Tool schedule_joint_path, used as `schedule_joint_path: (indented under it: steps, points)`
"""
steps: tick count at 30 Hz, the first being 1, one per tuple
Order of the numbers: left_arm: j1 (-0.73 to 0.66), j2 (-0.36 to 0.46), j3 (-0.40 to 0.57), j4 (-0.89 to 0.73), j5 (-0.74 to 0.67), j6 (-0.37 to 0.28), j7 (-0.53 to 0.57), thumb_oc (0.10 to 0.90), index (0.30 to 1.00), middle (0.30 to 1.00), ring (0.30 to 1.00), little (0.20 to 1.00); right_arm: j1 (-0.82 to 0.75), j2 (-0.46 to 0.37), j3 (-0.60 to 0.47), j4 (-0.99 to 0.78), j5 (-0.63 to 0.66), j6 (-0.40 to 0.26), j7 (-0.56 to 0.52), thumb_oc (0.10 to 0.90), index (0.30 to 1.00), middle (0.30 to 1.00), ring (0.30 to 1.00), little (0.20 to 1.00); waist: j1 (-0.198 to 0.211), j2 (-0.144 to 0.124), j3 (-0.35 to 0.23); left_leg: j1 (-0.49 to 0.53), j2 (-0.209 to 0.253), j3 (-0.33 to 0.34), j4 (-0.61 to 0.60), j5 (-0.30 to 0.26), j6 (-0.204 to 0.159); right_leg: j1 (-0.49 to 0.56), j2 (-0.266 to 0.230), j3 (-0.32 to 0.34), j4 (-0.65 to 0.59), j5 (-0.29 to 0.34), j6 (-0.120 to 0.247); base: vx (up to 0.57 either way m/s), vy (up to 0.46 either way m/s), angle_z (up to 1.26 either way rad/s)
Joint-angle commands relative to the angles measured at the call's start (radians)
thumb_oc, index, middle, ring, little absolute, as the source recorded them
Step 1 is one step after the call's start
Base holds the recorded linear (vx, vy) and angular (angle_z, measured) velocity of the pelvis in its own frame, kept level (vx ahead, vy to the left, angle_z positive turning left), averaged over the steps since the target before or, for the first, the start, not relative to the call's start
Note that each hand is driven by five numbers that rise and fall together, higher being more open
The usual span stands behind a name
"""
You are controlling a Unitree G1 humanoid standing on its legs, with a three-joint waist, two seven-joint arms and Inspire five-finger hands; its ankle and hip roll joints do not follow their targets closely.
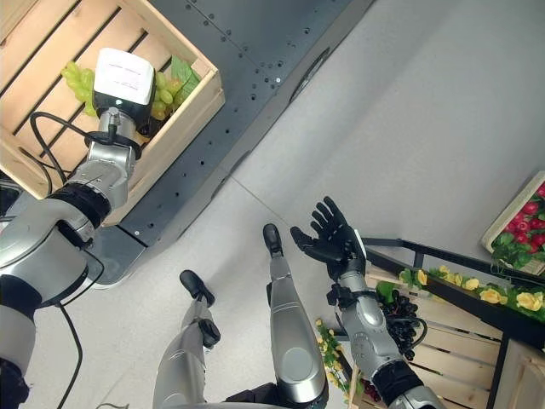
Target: Pick up the fruits from the basket on one side to the basket on the other side
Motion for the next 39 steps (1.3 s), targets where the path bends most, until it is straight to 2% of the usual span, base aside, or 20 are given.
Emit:
schedule_joint_path:
  steps: [1, 4, 8, 10, 13, 16, 21, 26, 29, 34, 35, 36, 39]
  points:
    - [-0.045, 0.075, 0.106, -0.008, -0.029, -0.081, 0.216, 0.4, 0.3, 0.3, 0.3, 0.3, 0.042, 0.012, -0.056, -0.083, 0.005, -0.134, -0.011, 0.8, 0.9, 0.9, 0.9, 0.9, 0.012, -0.056, -0.009, -0.049, 0.072, -0.017, 0.145, -0.036, -0.044, -0.004, 0.061, -0.017, 0.07, -0.039, -0.049, -0.03, 0.018, 0.02]
    - [-0.007, 0.105, 0.17, -0.031, -0.02, -0.171, 0.331, 0.4, 0.3, 0.3, 0.3, 0.3, 0.065, 0.009, -0.07, -0.105, 0.005, -0.132, 0.001, 0.8, 0.9, 0.9, 0.9, 0.9, 0.019, -0.051, -0.009, -0.009, 0.071, -0.023, 0.128, -0.036, -0.043, 0.034, 0.064, -0.015, 0.065, -0.047, -0.048, -0.02, 0.019, 0.01]
    - [0.076, 0.135, 0.272, -0.103, -0.036, -0.229, 0.437, 0.4, 0.3, 0.3, 0.3, 0.3, 0.089, 0.008, -0.083, -0.129, -0.001, -0.122, 0.008, 0.8, 0.9, 0.9, 0.9, 0.9, 0.031, -0.042, -0.012, 0.045, 0.066, -0.029, 0.086, -0.027, -0.039, 0.087, 0.061, -0.009, 0.04, -0.047, -0.043, -0.01, 0.001, 0.01]
    - [0.122, 0.141, 0.322, -0.12, -0.04, -0.264, 0.47, 0.4, 0.3, 0.3, 0.3, 0.3, 0.098, 0.01, -0.087, -0.133, -0.002, -0.12, 0.007, 0.8, 0.9, 0.9, 0.9, 0.9, 0.038, -0.041, -0.026, 0.047, 0.062, -0.026, 0.067, -0.003, -0.031, 0.088, 0.06, -0.005, 0.029, -0.033, -0.049, -0.04, 0.004, 0.07]
    - [0.202, 0.14, 0.38, -0.167, -0.012, -0.277, 0.493, 0.4, 0.3, 0.3, 0.3, 0.3, 0.108, 0.01, -0.093, -0.146, -0.014, -0.105, -0.004, 0.8, 0.9, 0.9, 0.9, 0.9, 0.05, -0.032, -0.045, 0.074, 0.058, -0.031, 0.039, 0.001, -0.029, 0.111, 0.059, -0.005, 0.015, -0.036, -0.048, 0.01, 0.007, 0.02]
    - [0.226, 0.138, 0.397, -0.182, -0.029, -0.289, 0.512, 0.4, 0.3, 0.3, 0.3, 0.3, 0.109, 0.007, -0.091, -0.149, -0.013, -0.102, -0.007, 0.8, 0.9, 0.9, 0.9, 0.9, 0.054, -0.03, -0.053, 0.085, 0.057, -0.03, 0.03, 0.002, -0.029, 0.12, 0.059, -0.008, 0.012, -0.04, -0.05, 0.01, 0.008, -0.01]
    - [0.268, 0.145, 0.453, -0.215, -0.059, -0.352, 0.578, 0.4, 0.3, 0.3, 0.3, 0.3, 0.124, 0.008, -0.095, -0.161, -0.028, -0.097, -0.01, 0.8, 0.9, 0.9, 0.9, 0.9, 0.058, -0.024, -0.072, 0.11, 0.053, -0.025, 0.02, -0.001, -0.026, 0.141, 0.059, -0.009, 0.005, -0.047, -0.053, 0.02, 0.026, 0.02]
    - [0.351, 0.109, 0.564, -0.298, -0.103, -0.45, 0.694, 0.4, 0.3, 0.3, 0.3, 0.3, 0.147, 0.021, -0.104, -0.172, -0.044, -0.129, -0.027, 0.8, 0.9, 0.9, 0.9, 0.9, 0.072, -0.022, -0.1, 0.144, 0.043, -0.037, 0.009, -0.007, -0.019, 0.179, 0.058, -0.006, -0.005, -0.055, -0.053, 0.01, 0.005, 0.02]
    - [0.473, 0.038, 0.68, -0.405, -0.059, -0.548, 0.77, 0.4, 0.3, 0.3, 0.3, 0.3, 0.156, 0.043, -0.118, -0.192, -0.082, -0.145, -0.069, 0.8, 0.9, 0.9, 0.9, 0.9, 0.095, -0.019, -0.13, 0.169, 0.035, -0.053, 0.0, -0.013, -0.014, 0.215, 0.051, -0.008, -0.025, -0.057, -0.05, 0.02, -0.02, 0.09]
    - [0.611, -0.042, 0.769, -0.612, -0.055, -0.667, 0.776, 0.4, 0.3, 0.3, 0.3, 0.3, 0.161, 0.068, -0.146, -0.25, -0.148, -0.141, -0.127, 0.8, 0.9, 0.9, 0.9, 0.9, 0.123, -0.013, -0.174, 0.22, 0.019, -0.079, -0.055, -0.004, -0.009, 0.281, 0.042, -0.016, -0.082, -0.045, -0.041, 0.0, -0.001, 0.02]
    - [0.653, -0.077, 0.794, -0.699, -0.066, -0.727, 0.734, 0.4, 0.3, 0.3, 0.3, 0.3, 0.165, 0.08, -0.156, -0.268, -0.165, -0.145, -0.13, 0.8, 0.9, 0.9, 0.9, 0.9, 0.13, -0.01, -0.192, 0.237, 0.016, -0.087, -0.072, 0.001, -0.006, 0.3, 0.039, -0.019, -0.096, -0.041, -0.039, 0.0, 0.0, 0.0]
    - [0.658, -0.08, 0.796, -0.71, -0.069, -0.725, 0.726, 0.4, 0.3, 0.3, 0.3, 0.3, 0.165, 0.081, -0.158, -0.27, -0.168, -0.144, -0.131, 0.8, 0.9, 0.9, 0.9, 0.9, 0.131, -0.01, -0.196, 0.236, 0.015, -0.087, -0.074, 0.004, -0.006, 0.299, 0.038, -0.018, -0.097, -0.038, -0.039, -0.02, 0.011, 0.05]
    - [0.731, -0.136, 0.8, -0.866, -0.184, -0.804, 0.599, 0.4, 0.3, 0.3, 0.3, 0.3, 0.162, 0.093, -0.18, -0.32, -0.202, -0.134, -0.138, 0.8, 0.9, 0.9, 0.9, 0.9, 0.146, -0.003, -0.235, 0.258, 0.006, -0.1, -0.078, -0.001, -0.003, 0.335, 0.031, -0.025, -0.118, -0.035, -0.037, 0.0, 0.003, 0.01]
